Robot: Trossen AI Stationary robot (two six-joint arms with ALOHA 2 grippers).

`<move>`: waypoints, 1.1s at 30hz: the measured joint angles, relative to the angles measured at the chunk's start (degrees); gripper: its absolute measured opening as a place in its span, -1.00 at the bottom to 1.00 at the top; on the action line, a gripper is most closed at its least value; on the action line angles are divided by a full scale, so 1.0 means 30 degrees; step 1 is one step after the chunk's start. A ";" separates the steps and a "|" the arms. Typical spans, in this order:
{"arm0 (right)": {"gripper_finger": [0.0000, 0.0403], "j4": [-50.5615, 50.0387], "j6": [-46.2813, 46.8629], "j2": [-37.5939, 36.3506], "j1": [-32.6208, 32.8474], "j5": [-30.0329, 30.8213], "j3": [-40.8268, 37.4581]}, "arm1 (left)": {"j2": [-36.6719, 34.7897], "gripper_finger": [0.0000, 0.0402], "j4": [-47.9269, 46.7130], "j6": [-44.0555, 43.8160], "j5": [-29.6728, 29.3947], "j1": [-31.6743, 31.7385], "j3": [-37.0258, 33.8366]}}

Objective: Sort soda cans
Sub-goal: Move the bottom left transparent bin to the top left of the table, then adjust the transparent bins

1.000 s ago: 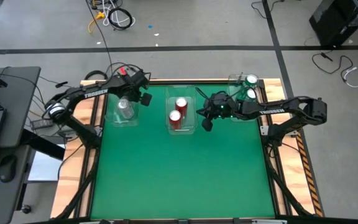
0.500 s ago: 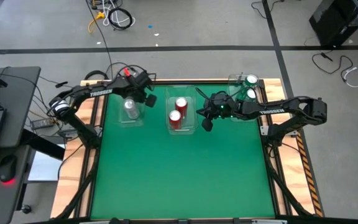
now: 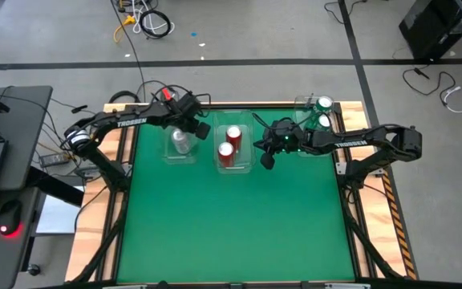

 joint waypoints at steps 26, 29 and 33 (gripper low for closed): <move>-1.00 -0.1220 -0.0995 -0.1867 0.1690 -0.1256 0.1083 | -0.0278 -1.00 -0.0565 0.4337 -0.0630 -0.3969 0.4795; -1.00 -0.2469 -0.1568 -0.1909 0.3212 -0.1352 0.1086 | -0.0283 -1.00 -0.1311 0.5619 -0.1772 -0.5365 0.5585; -1.00 -0.4172 -0.1970 -0.1902 0.4759 -0.1246 0.1086 | -0.0352 -1.00 -0.1433 0.6533 -0.3075 -0.6775 0.5716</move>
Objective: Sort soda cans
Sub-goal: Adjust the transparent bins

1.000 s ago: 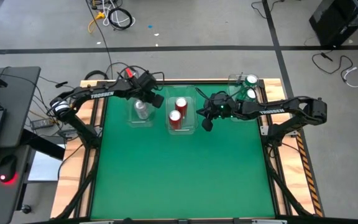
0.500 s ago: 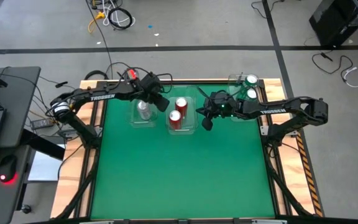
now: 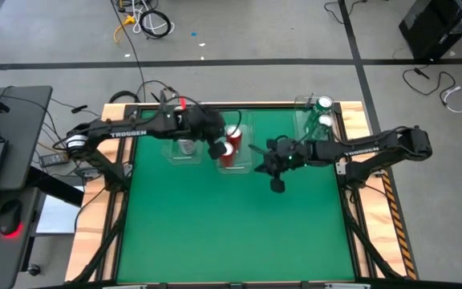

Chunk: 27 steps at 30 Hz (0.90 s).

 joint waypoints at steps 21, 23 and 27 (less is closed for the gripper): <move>-1.00 0.3561 -0.1987 0.4770 -0.2982 0.0388 -0.0676 | -0.0077 -1.00 -0.0373 -0.1258 -0.4006 -0.2444 -0.0376; -1.00 0.4066 -0.2009 0.5212 -0.3332 0.0317 -0.0678 | -0.0077 -1.00 -0.0435 -0.1324 -0.4103 -0.2483 -0.0376; -1.00 0.5070 -0.2023 0.6008 -0.4088 0.0349 -0.0670 | -0.0077 -1.00 -0.0434 -0.1324 -0.4127 -0.2493 -0.0376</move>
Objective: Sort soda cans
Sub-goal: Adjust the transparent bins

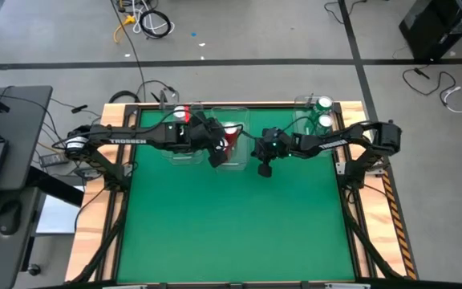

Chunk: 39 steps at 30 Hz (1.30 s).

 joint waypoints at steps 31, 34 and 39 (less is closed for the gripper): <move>-1.00 -0.0318 0.1892 -0.1707 -0.1128 0.1099 0.0364 | 0.0000 -1.00 0.0090 0.0586 -0.1637 -0.0783 -0.0007; -1.00 -0.1796 0.1464 -0.2854 -0.0016 0.1097 0.0364 | 0.0000 -1.00 0.0244 0.0783 -0.1641 -0.0939 -0.0007; -1.00 -0.2248 0.0852 -0.3734 0.2560 0.1046 0.0357 | -0.0121 -1.00 0.0590 0.1239 -0.2284 -0.1249 -0.0015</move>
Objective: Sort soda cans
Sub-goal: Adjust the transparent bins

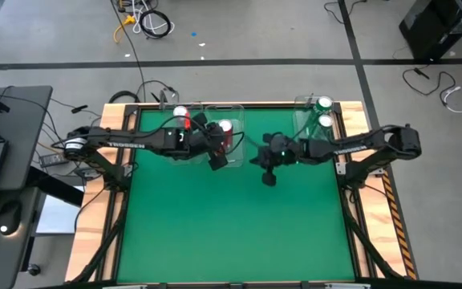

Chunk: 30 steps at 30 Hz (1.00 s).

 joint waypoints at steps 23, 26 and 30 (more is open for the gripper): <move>-1.00 0.4061 0.1027 0.3422 0.0358 0.2552 0.1630 | -0.2553 -1.00 0.5049 -0.0158 0.0739 -0.0016 -0.4310; -1.00 0.1961 0.1027 0.2595 0.0336 0.2158 0.2223 | -0.2852 -1.00 0.5193 -0.0430 0.0776 -0.0016 -0.4859; -1.00 -0.3772 0.1237 0.0694 0.0582 0.2035 0.3808 | -0.2881 -1.00 0.5452 -0.0438 0.0796 -0.0143 -0.5251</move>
